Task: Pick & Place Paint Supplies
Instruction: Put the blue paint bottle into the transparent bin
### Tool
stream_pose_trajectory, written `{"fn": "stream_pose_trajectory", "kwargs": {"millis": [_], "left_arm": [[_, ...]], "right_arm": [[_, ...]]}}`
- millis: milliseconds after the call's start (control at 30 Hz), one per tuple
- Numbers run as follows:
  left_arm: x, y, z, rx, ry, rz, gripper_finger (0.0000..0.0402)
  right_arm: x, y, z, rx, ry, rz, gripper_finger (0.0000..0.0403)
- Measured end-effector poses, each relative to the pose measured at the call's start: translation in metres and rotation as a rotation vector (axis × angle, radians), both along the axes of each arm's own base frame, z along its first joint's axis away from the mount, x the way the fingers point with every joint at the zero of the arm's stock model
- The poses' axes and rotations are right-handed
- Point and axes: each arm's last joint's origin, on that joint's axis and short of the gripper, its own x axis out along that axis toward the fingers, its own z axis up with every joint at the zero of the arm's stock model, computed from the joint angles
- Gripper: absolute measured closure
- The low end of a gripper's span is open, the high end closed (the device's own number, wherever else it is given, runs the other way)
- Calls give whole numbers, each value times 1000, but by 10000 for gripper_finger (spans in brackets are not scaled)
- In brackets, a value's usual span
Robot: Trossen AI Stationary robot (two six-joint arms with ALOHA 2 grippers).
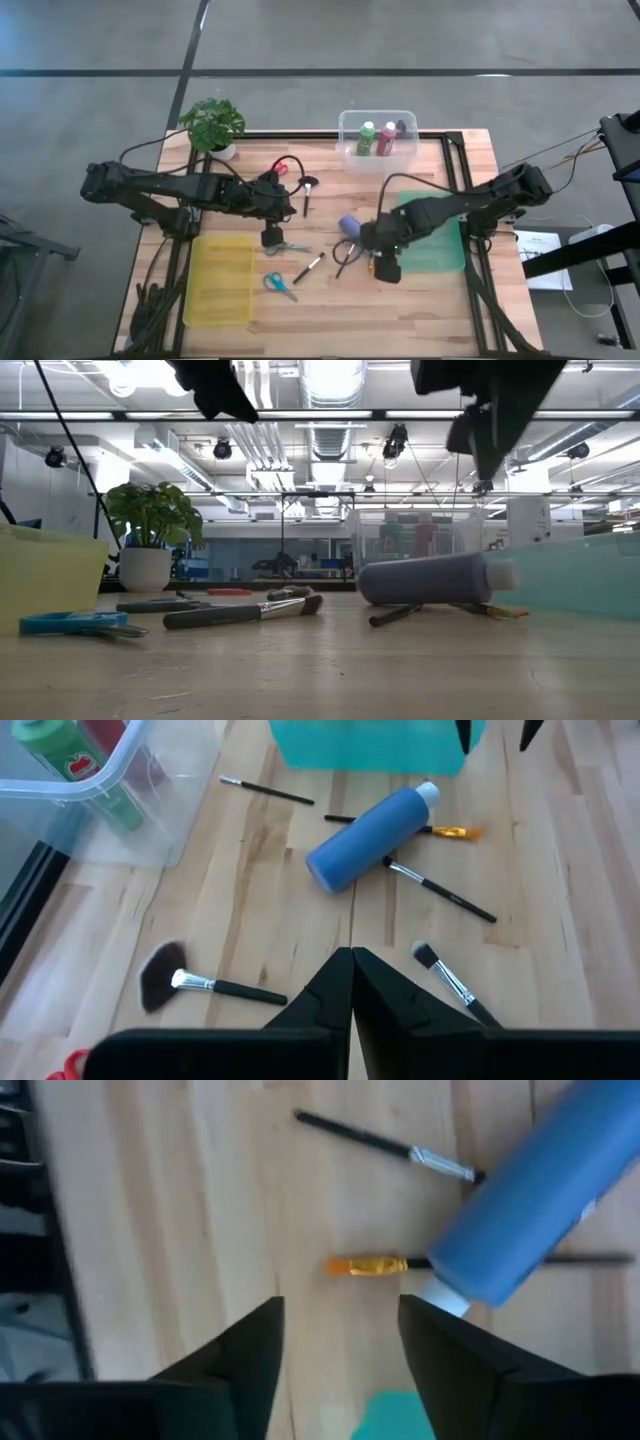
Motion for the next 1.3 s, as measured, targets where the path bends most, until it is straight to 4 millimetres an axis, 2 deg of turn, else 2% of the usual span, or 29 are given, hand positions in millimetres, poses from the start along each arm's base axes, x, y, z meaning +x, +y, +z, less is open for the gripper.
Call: {"fn": "stream_pose_trajectory", "kwargs": {"millis": [233, 400, 567, 700, 1000, 1300], "left_arm": [[-2, 0, -2, 18, 29, -16, 384], [-2, 0, -2, 15, 27, -19, 384], [-2, 0, -2, 2, 28, -30, 384], [-2, -2, -2, -7, 26, -33, 384], [-2, -4, -1, -7, 26, -41, 384], [-2, -4, -1, -6, 25, -41, 384]], "right_arm": [[-4, 2, -29, -51, -19, -209, 181], [-4, -14, -41, -133, -16, -329, 181], [-8, -27, -53, -151, 19, -377, 181], [-8, -31, -54, -108, 41, -379, 181], [-6, -22, -44, -75, 39, -349, 181], [-13, -21, -58, -27, 91, -366, 181]]}}
